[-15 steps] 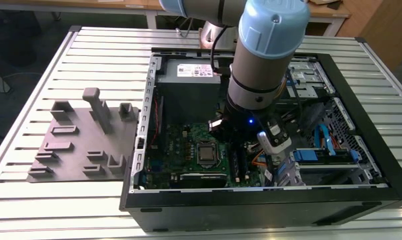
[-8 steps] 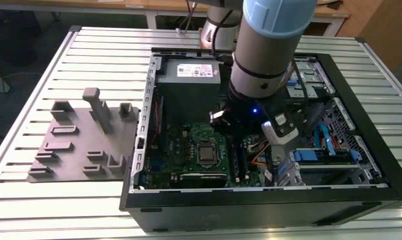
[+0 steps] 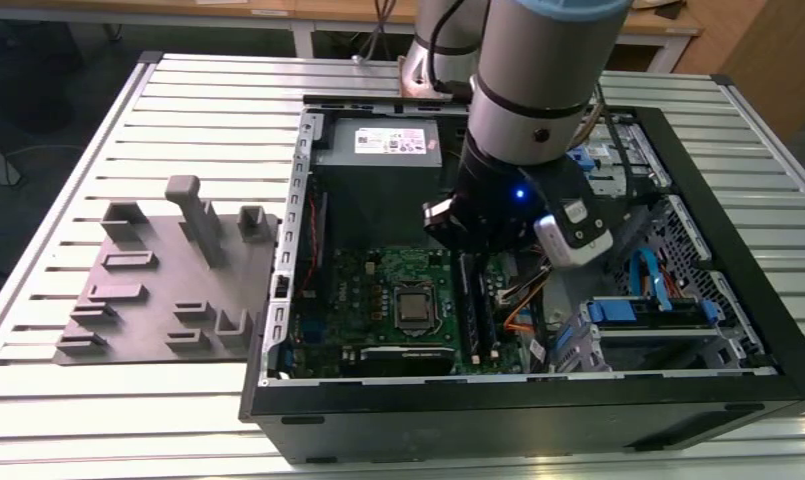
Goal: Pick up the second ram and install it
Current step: 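Insert the second ram into the second slot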
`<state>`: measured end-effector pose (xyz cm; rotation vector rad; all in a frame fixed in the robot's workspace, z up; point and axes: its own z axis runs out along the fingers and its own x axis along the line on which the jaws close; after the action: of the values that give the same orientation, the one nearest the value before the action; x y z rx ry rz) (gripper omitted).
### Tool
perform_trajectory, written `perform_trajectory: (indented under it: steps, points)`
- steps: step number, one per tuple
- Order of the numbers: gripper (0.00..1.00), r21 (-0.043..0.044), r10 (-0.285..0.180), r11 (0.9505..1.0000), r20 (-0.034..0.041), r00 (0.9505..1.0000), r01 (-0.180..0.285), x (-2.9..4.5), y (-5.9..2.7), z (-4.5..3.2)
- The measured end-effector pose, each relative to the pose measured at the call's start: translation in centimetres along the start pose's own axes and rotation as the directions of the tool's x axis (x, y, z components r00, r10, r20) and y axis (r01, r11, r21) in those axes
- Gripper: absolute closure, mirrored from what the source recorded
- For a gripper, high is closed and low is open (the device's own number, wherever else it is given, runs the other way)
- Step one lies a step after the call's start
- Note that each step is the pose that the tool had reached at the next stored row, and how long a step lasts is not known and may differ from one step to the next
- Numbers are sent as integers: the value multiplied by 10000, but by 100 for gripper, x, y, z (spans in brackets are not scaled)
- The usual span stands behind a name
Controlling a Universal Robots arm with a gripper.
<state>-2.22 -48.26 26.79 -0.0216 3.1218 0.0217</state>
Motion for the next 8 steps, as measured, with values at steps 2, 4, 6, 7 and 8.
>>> perform_trajectory:
  steps: [2,4,6,7,8]
  points:
    - [89,11,-1,10000,2,10000,1,-1,6,-49]
    - [89,8,-1,10000,4,10000,1,-1,6,-54]
    - [89,8,-1,10000,4,10000,1,-1,6,-55]
    - [89,9,-1,10000,4,10000,1,-1,6,-56]
    - [89,10,0,10000,3,10000,0,-1,6,-57]
